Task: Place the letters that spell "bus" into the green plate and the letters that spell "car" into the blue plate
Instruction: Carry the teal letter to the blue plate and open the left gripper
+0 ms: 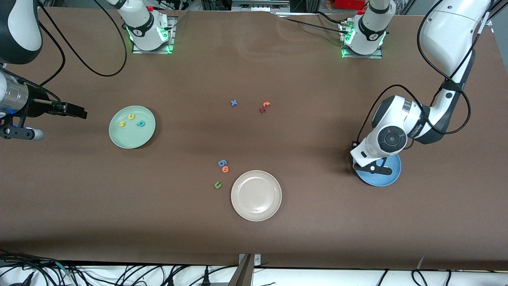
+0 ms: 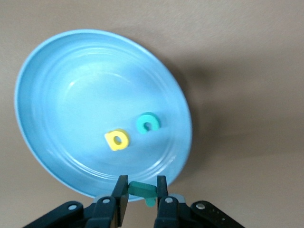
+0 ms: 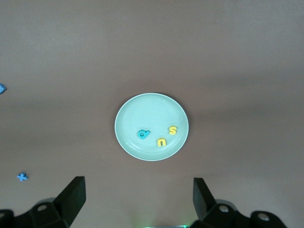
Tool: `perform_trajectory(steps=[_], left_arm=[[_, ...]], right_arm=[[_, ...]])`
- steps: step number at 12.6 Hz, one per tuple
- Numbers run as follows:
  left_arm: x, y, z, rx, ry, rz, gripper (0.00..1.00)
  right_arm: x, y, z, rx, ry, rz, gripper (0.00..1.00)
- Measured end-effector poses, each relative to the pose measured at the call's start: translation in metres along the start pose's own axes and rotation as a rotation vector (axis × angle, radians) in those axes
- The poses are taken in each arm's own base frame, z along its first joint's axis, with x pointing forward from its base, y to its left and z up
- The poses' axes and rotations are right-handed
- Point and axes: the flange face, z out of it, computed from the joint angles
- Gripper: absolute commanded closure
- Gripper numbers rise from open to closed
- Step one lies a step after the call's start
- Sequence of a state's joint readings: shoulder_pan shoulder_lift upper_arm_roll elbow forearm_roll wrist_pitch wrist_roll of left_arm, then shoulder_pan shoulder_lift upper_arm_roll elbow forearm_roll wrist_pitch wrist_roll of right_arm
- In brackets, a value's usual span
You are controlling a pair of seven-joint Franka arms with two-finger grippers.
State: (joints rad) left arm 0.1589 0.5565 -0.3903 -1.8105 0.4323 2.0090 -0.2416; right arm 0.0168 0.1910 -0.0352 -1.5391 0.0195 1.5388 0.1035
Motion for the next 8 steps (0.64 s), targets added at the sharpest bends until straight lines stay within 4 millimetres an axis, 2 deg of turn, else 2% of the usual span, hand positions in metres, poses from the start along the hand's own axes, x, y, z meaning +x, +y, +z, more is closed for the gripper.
perform_trajectory(steps=[3,6,7,8], left_arm=[[0.000,-0.021,0.003,0.001,-0.005,0.017,0.80],[0.006,-0.045,-0.010,-0.006,0.024,0.029,0.79],[0.008,-0.047,-0.014,-0.006,0.031,0.030,0.69],[0.008,-0.046,-0.016,-0.006,0.036,0.031,0.31]], right_arm=[[0.000,0.000,-0.001,0.000,0.002,0.000,0.00],[-0.001,0.000,-0.002,-0.001,0.005,0.000,0.00],[-0.001,0.001,-0.002,-0.010,0.006,0.000,0.00],[-0.001,0.001,-0.002,-0.020,0.008,-0.001,0.00]])
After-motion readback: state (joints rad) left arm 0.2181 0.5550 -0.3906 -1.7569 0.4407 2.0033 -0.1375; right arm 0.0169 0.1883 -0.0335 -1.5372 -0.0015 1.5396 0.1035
